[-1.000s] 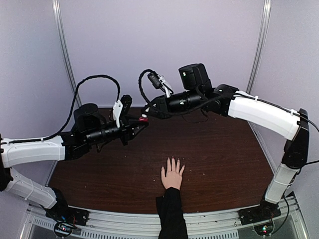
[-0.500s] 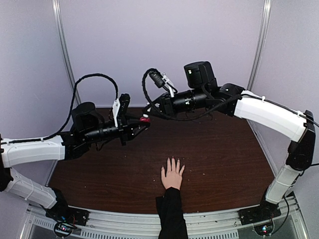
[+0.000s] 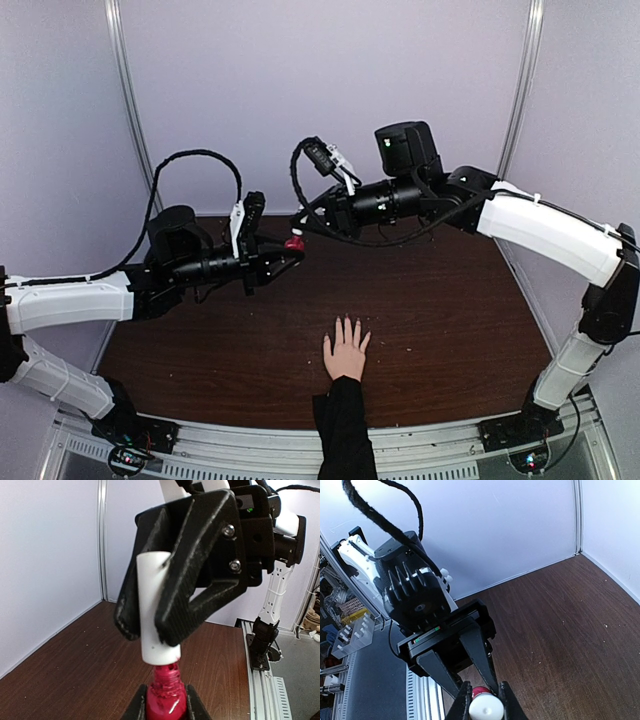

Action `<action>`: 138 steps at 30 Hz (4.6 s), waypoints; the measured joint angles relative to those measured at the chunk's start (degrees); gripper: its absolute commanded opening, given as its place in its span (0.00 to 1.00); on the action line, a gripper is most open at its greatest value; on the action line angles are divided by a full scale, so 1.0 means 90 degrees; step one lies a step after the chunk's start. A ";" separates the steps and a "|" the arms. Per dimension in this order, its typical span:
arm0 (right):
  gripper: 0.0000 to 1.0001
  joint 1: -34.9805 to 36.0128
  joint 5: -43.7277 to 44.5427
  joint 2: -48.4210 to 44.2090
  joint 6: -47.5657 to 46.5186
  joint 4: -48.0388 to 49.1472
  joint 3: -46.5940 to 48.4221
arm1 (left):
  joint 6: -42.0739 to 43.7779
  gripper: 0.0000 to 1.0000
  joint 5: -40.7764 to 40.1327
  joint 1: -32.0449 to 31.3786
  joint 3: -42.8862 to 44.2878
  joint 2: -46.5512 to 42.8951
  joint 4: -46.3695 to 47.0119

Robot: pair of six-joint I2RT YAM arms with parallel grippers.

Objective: Paint the nails
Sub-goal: Pick up the nail polish bottle cap from the nail polish bottle, then remove the excess polish from the bottle rim.

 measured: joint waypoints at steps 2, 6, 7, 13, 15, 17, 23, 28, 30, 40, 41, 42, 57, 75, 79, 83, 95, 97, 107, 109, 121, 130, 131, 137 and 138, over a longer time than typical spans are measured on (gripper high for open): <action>0.03 0.0000 0.0007 -0.0024 -0.0007 0.0002 -0.0010 | 0.0000 0.00 0.0029 0.0000 0.0000 0.0005 -0.0002; 0.02 0.0000 0.0007 -0.0053 -0.0046 -0.0005 -0.0010 | 0.0000 0.00 0.0063 0.0000 0.0000 0.0007 -0.0005; 0.02 0.0000 0.0007 -0.0056 -0.0049 -0.0005 -0.0010 | 0.0000 0.00 0.0063 0.0000 0.0000 0.0005 -0.0005; 0.02 0.0002 0.0121 -0.0068 -0.0143 -0.0017 -0.0010 | -0.0002 0.00 0.0063 0.0000 0.0000 0.0005 -0.0010; 0.02 0.0002 0.0172 -0.0087 -0.0194 -0.0041 -0.0010 | -0.0002 0.00 0.0063 0.0000 0.0000 0.0005 -0.0017; 0.02 0.0005 0.0255 -0.0121 -0.0240 -0.0056 -0.0010 | -0.0002 0.00 0.0066 0.0000 0.0000 0.0005 -0.0044; 0.02 0.0012 0.0345 -0.0177 -0.0338 -0.0053 -0.0010 | -0.0002 0.00 0.0087 0.0000 0.0000 0.0005 -0.0102; 0.01 0.0012 0.0313 -0.0180 -0.0350 -0.0036 -0.0010 | -0.0002 0.00 0.0090 -0.0005 0.0000 0.0005 -0.0158; 0.01 0.0010 0.0260 -0.0185 -0.0347 -0.0012 -0.0010 | -0.0002 0.00 0.0095 -0.0015 0.0000 0.0007 -0.0158; 0.01 -0.0036 0.0010 -0.0289 -0.0287 0.0100 -0.0012 | -0.0002 0.00 0.0121 -0.0019 0.0000 0.0005 -0.0155; 0.01 -0.0044 -0.0002 -0.0313 -0.0274 0.0112 -0.0024 | -0.0002 0.00 0.0121 -0.0019 0.0000 0.0007 -0.0155; 0.01 -0.0051 -0.0017 -0.0340 -0.0253 0.0126 -0.0039 | -0.0002 0.00 0.0119 -0.0022 0.0000 0.0007 -0.0155; 0.00 -0.0695 0.0010 -0.0624 -0.0206 0.0068 -0.0308 | -0.0002 0.00 0.0090 -0.0029 0.0000 0.0005 -0.0182; 0.00 -0.0364 -0.0204 -0.0646 -0.0058 0.0177 -0.0425 | 0.0000 0.00 0.0172 -0.0029 0.0189 0.0211 -0.0376; 0.00 -0.0277 -0.0197 -0.0627 -0.0070 0.0158 -0.0406 | 0.0000 0.00 0.0182 -0.0029 0.0216 0.0211 -0.0374; 0.00 -0.0265 -0.0192 -0.0627 -0.0085 0.0153 -0.0403 | 0.0000 0.00 0.0187 -0.0029 0.0216 0.0216 -0.0374; 0.00 -0.0255 -0.0187 -0.0532 -0.0117 0.0141 -0.0389 | -0.0002 0.00 0.0253 -0.0029 0.0216 0.0221 -0.0374; 0.00 -0.0255 -0.0187 -0.0515 -0.0117 0.0138 -0.0386 | -0.0002 0.00 0.0262 -0.0029 0.0216 0.0221 -0.0374; 0.00 -0.0255 -0.0187 -0.0495 -0.0117 0.0136 -0.0376 | -0.0005 0.00 0.0301 -0.0029 0.0216 0.0223 -0.0372; 0.00 -0.0250 -0.0187 -0.0495 -0.0117 0.0136 -0.0376 | -0.0005 0.00 0.0299 -0.0029 0.0216 0.0223 -0.0372; 0.00 -0.0197 -0.0189 -0.0459 -0.0119 0.0134 -0.0367 | -0.0007 0.00 0.0296 -0.0029 0.0216 0.0223 -0.0372; 0.00 -0.0168 -0.0189 -0.0425 -0.0163 0.0129 -0.0367 | -0.0010 0.00 0.0291 -0.0029 0.0216 0.0223 -0.0372; 0.00 -0.0160 -0.0189 -0.0423 -0.0165 0.0126 -0.0367 | -0.0010 0.00 0.0291 -0.0029 0.0216 0.0223 -0.0372; 0.00 -0.0148 -0.0189 -0.0423 -0.0202 0.0075 -0.0367 | -0.0015 0.00 0.0262 -0.0029 0.0216 0.0223 -0.0372; 0.00 -0.0146 -0.0189 -0.0423 -0.0206 0.0061 -0.0367 | -0.0024 0.00 0.0248 -0.0029 0.0216 0.0223 -0.0372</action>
